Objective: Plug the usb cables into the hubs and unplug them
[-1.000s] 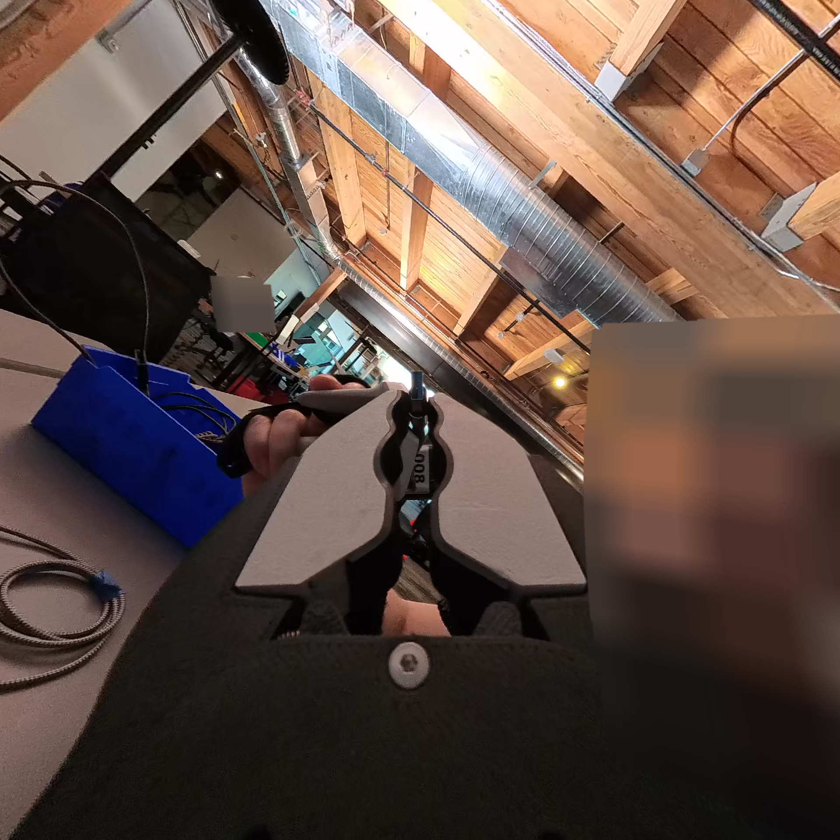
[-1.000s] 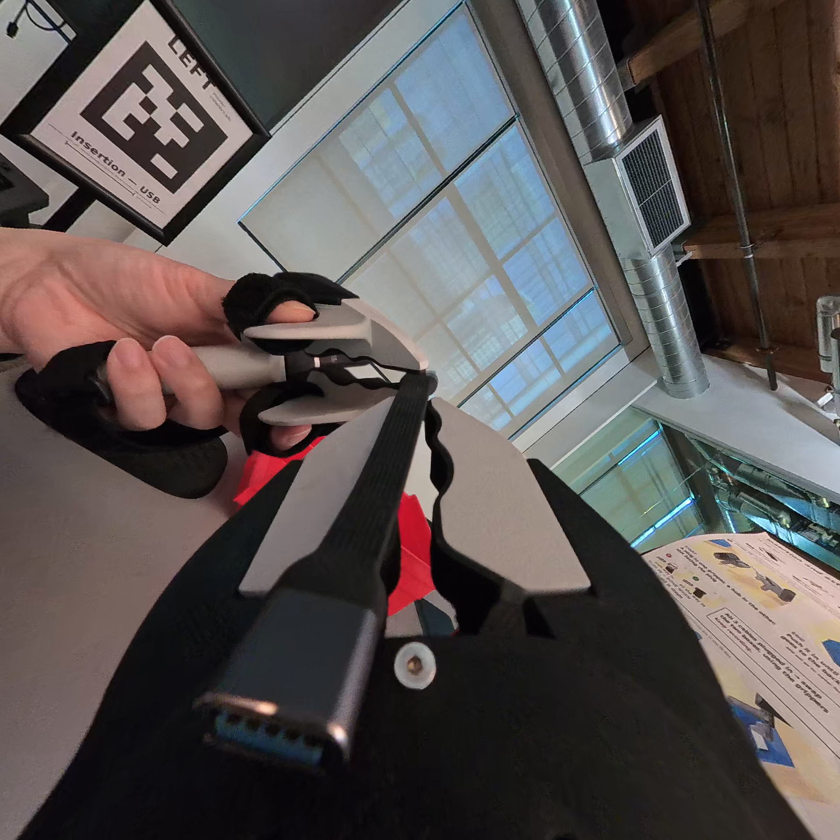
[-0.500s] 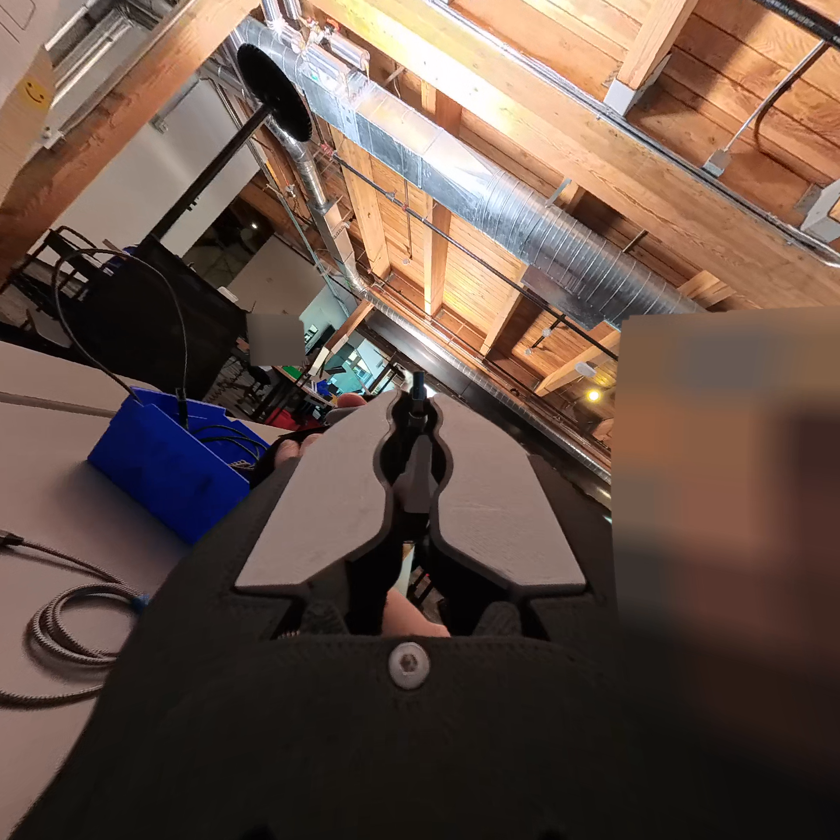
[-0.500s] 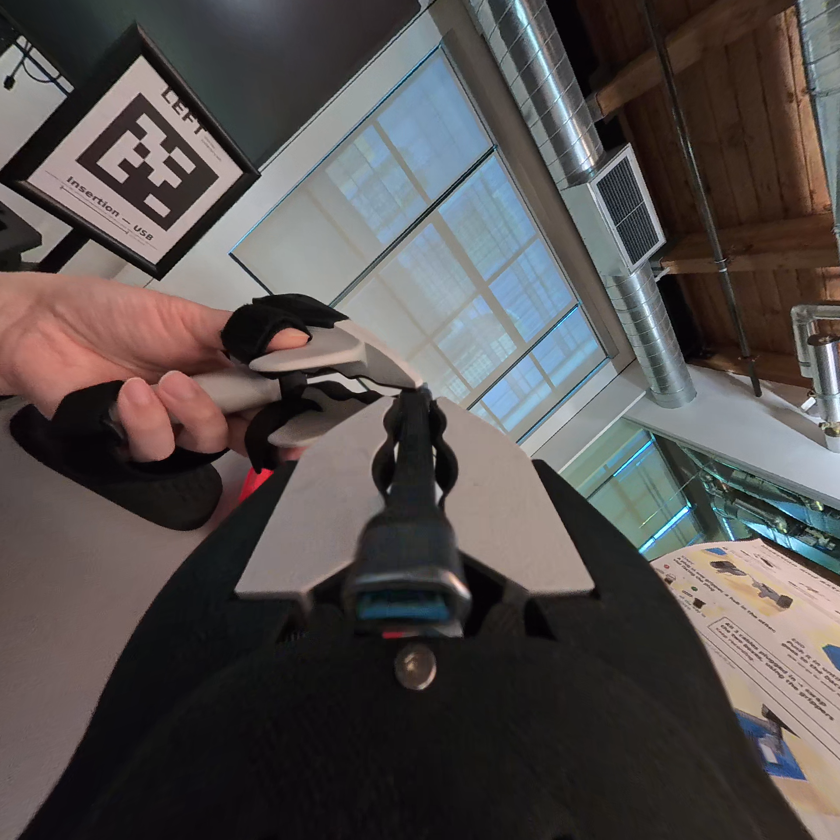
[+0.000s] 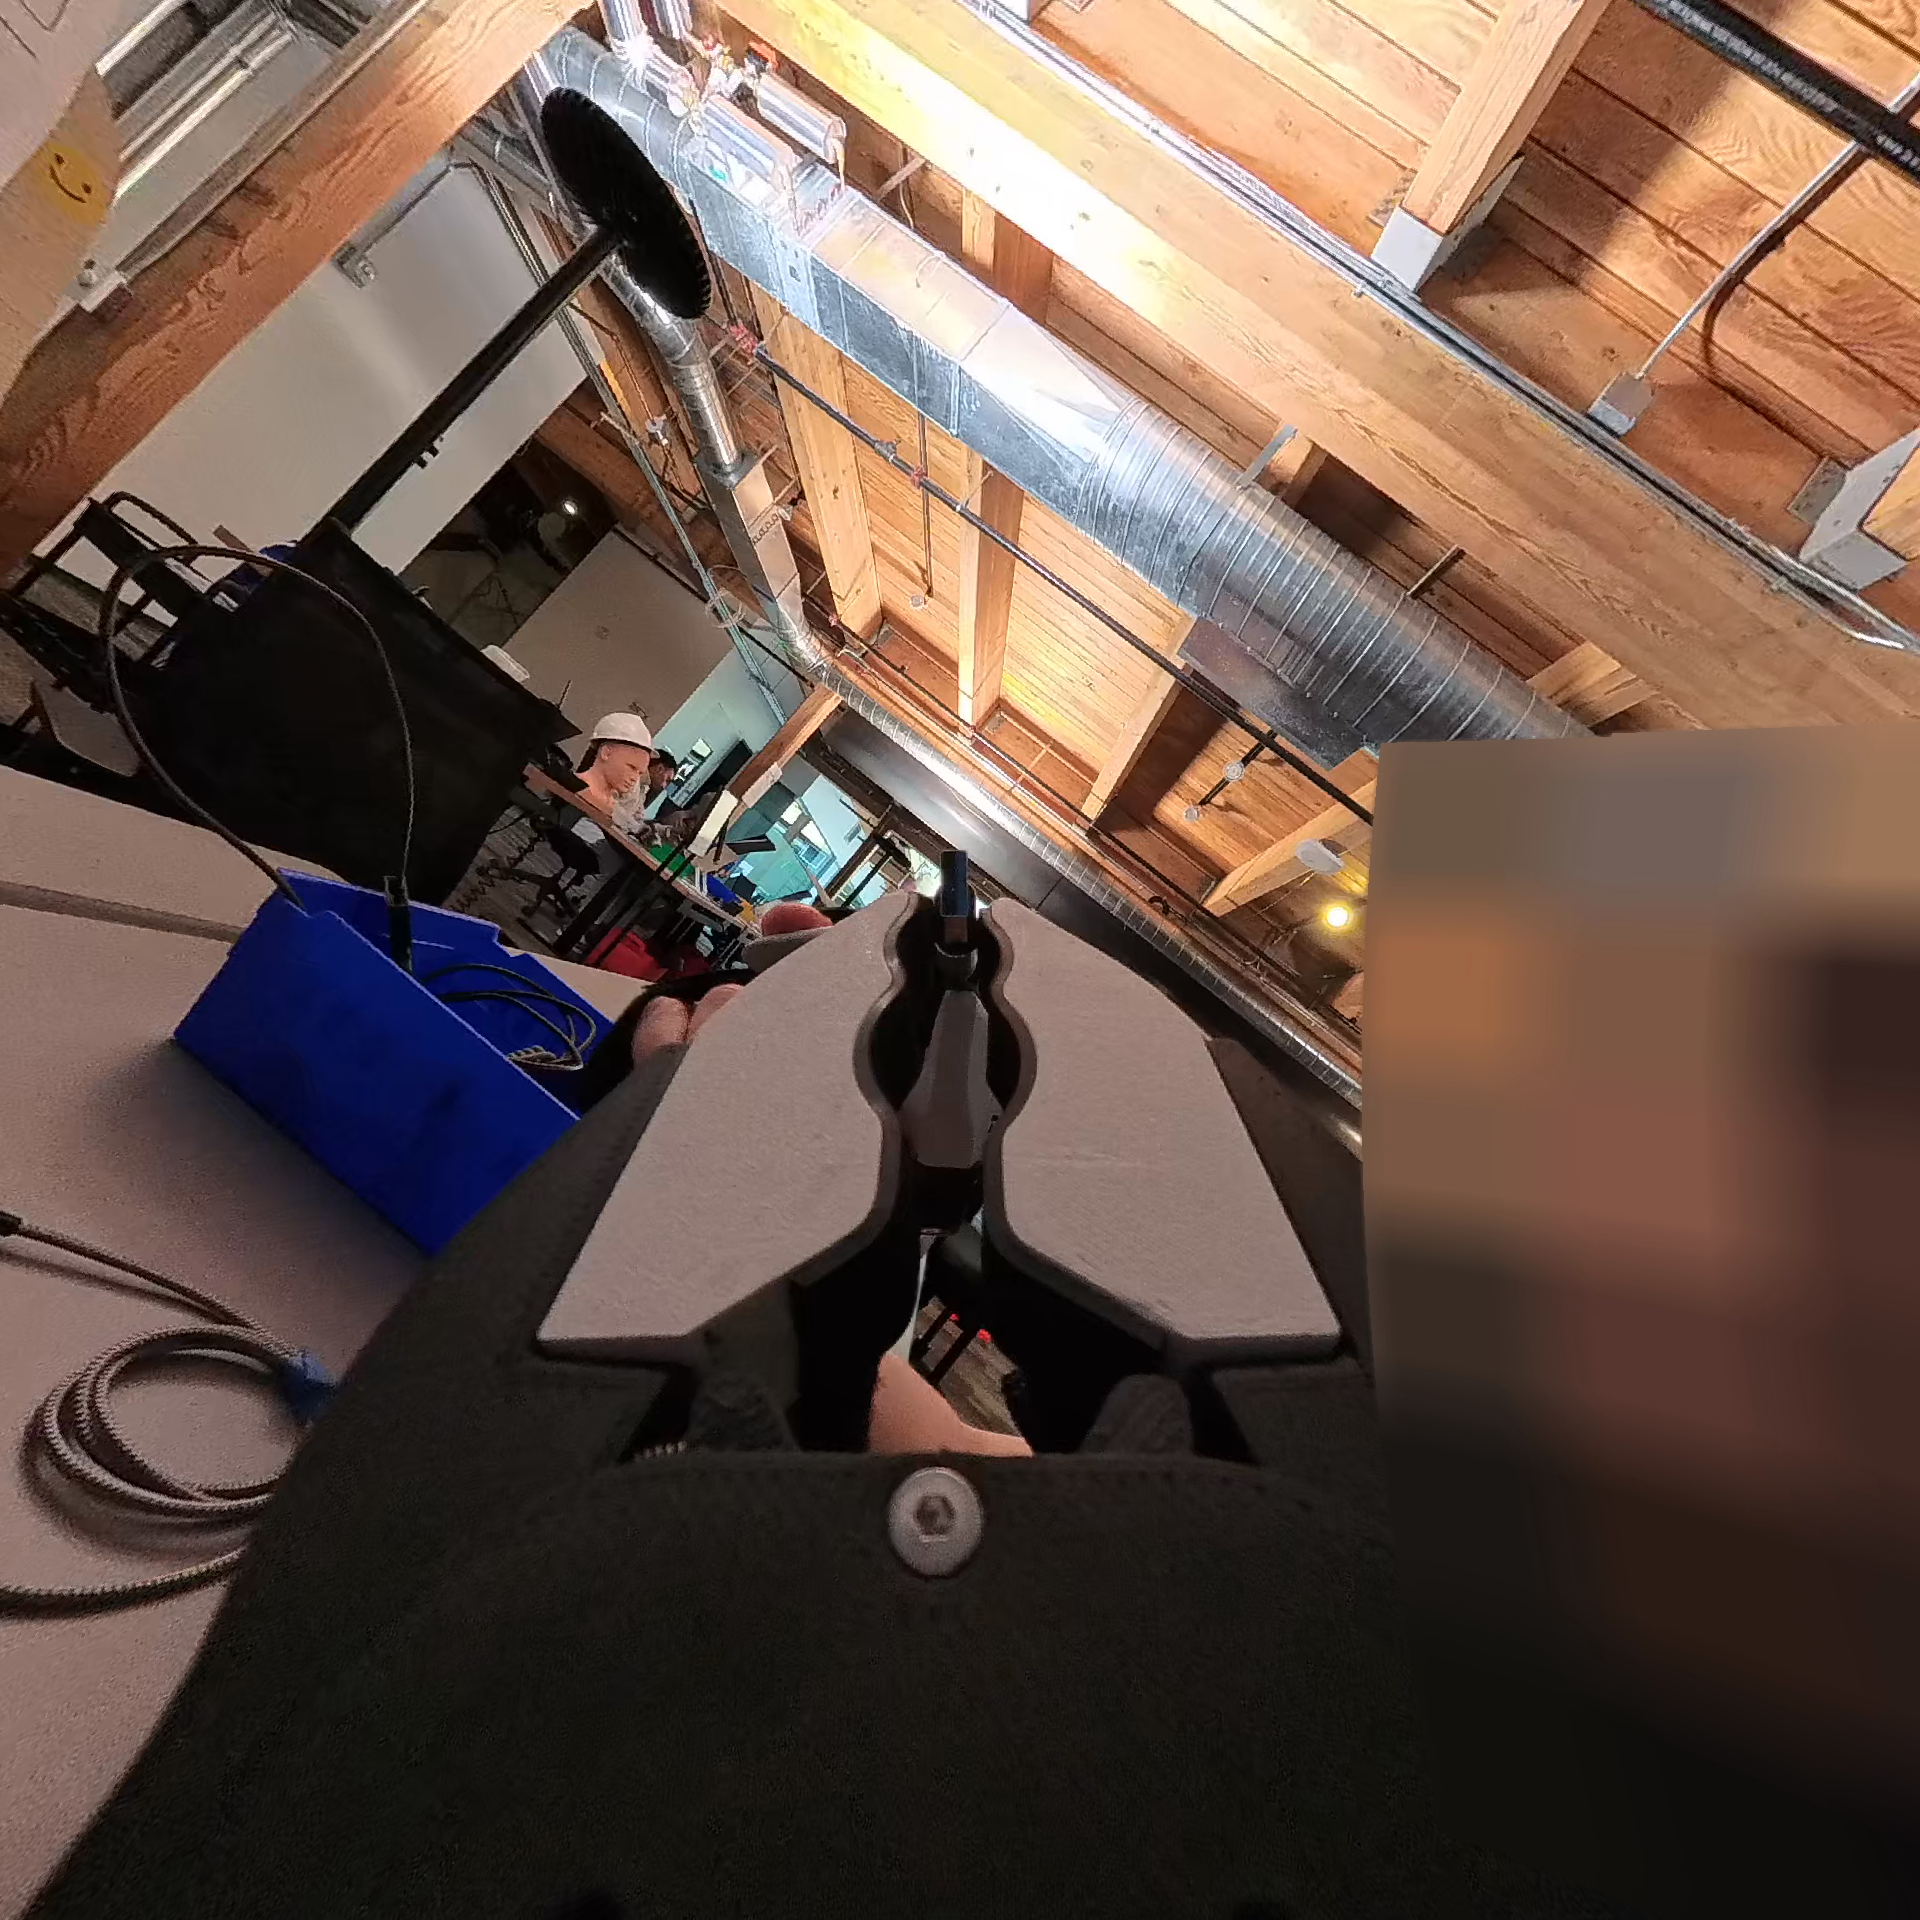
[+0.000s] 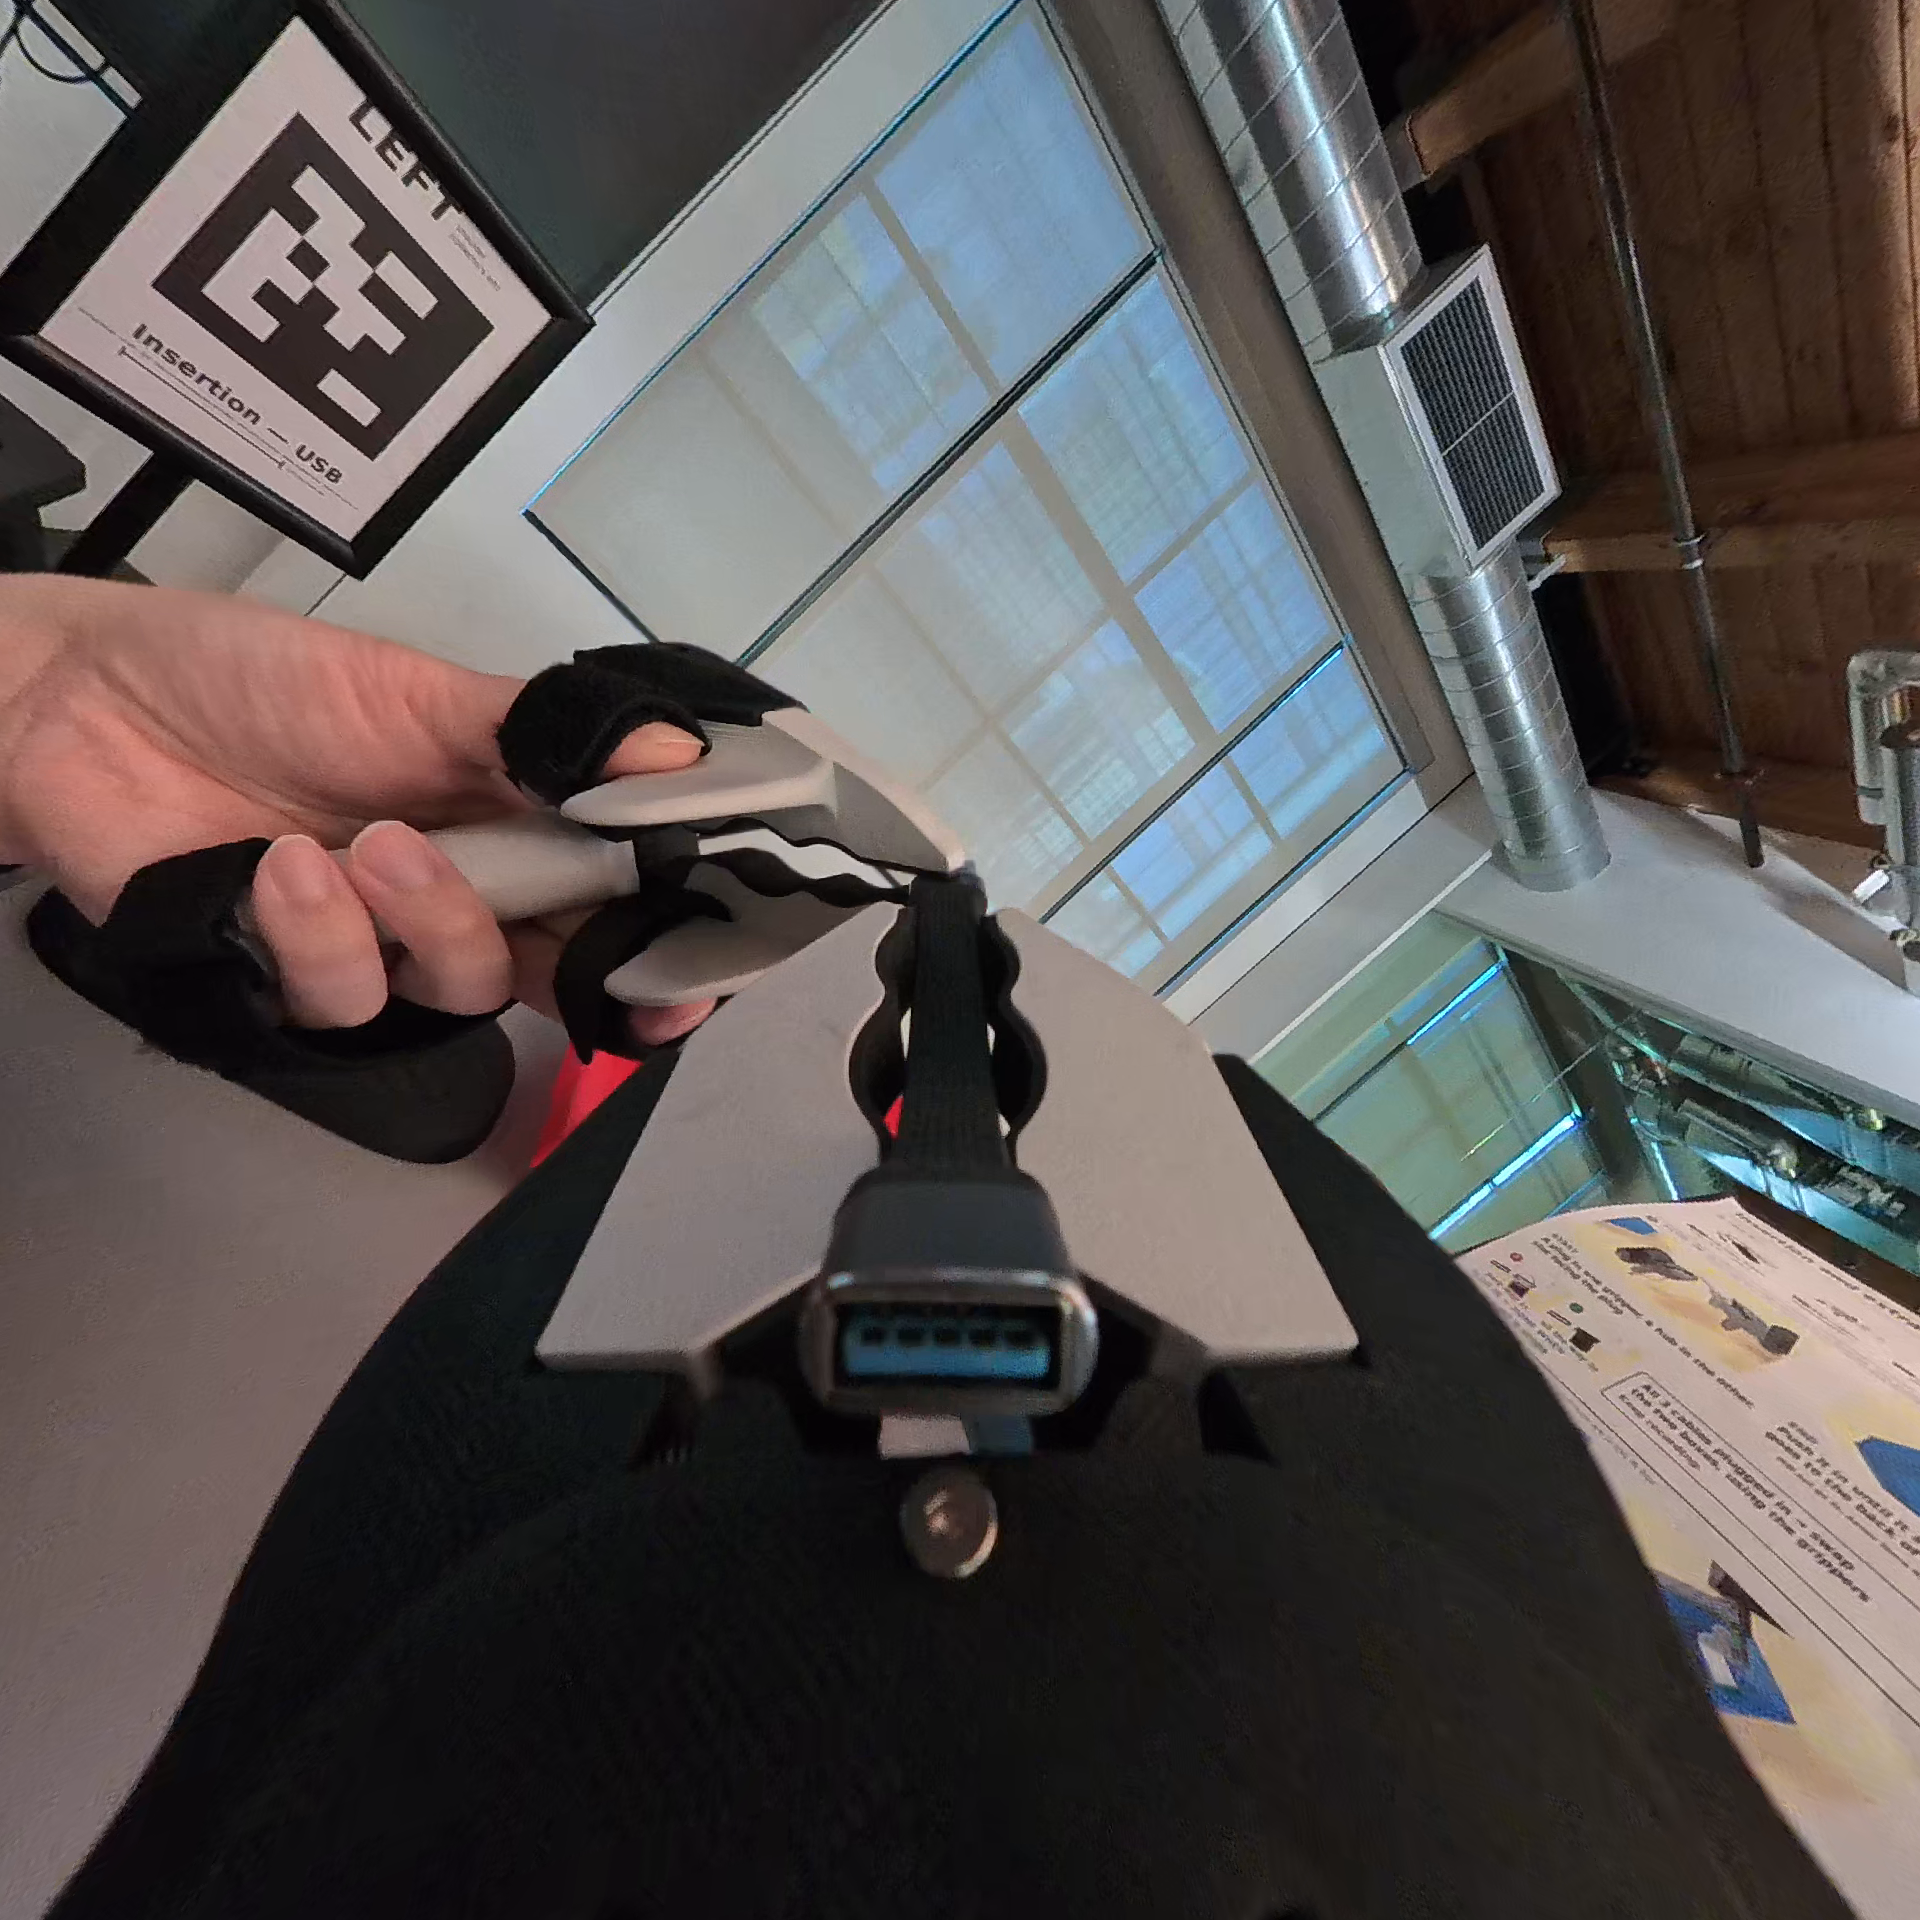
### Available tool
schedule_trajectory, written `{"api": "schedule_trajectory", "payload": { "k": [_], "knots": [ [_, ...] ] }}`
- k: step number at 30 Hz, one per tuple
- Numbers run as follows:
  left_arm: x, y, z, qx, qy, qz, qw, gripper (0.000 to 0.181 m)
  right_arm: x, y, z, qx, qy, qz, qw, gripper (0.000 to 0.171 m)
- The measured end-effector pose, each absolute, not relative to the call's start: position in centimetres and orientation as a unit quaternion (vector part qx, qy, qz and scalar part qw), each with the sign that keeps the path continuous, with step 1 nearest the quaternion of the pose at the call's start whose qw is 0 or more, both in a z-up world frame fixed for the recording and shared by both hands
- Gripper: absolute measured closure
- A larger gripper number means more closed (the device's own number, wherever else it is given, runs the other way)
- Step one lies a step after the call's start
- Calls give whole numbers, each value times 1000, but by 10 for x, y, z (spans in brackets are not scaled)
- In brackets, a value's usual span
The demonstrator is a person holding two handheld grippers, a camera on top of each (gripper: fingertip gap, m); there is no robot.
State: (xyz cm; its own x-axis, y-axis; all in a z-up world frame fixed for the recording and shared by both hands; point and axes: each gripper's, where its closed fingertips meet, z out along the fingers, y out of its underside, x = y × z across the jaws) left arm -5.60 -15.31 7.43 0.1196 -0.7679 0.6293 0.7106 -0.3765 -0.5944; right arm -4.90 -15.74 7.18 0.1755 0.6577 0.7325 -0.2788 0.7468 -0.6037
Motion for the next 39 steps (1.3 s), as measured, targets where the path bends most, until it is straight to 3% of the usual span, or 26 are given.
{"api": "schedule_trajectory", "payload": {
  "k": [4, 7, 10, 12, 16, 21, 23, 33, 39],
  "knots": [
    [-59, -150, 73, -502, 31, -646, 574, 173, -48, -153, 71, -176, -565, 309, 744, 159],
    [-76, -135, 63, -524, 20, -574, 629, 156, -34, -139, 86, -188, -549, 290, 761, 159],
    [-95, -97, 20, -622, 40, -377, 685, 143, -6, -121, 111, -207, -512, 283, 784, 159],
    [-114, -63, -14, -675, 38, -225, 701, 123, 9, -112, 123, -216, -494, 281, 794, 159],
    [-138, 1, -55, -728, 50, -102, 676, 105, 21, -100, 128, -230, -483, 269, 801, 159],
    [-150, 73, -86, -742, 74, -55, 664, 98, 16, -89, 117, -249, -494, 263, 790, 159],
    [-153, 95, -105, -757, 77, -57, 646, 99, 13, -82, 113, -262, -494, 261, 787, 159],
    [-142, 122, -143, -827, 120, -153, 528, 141, 13, -39, 101, -346, -445, 294, 772, 159],
    [-127, 118, -122, -811, 139, -179, 540, 152, 3, -7, 79, -437, -403, 321, 737, 159]
  ]
}}
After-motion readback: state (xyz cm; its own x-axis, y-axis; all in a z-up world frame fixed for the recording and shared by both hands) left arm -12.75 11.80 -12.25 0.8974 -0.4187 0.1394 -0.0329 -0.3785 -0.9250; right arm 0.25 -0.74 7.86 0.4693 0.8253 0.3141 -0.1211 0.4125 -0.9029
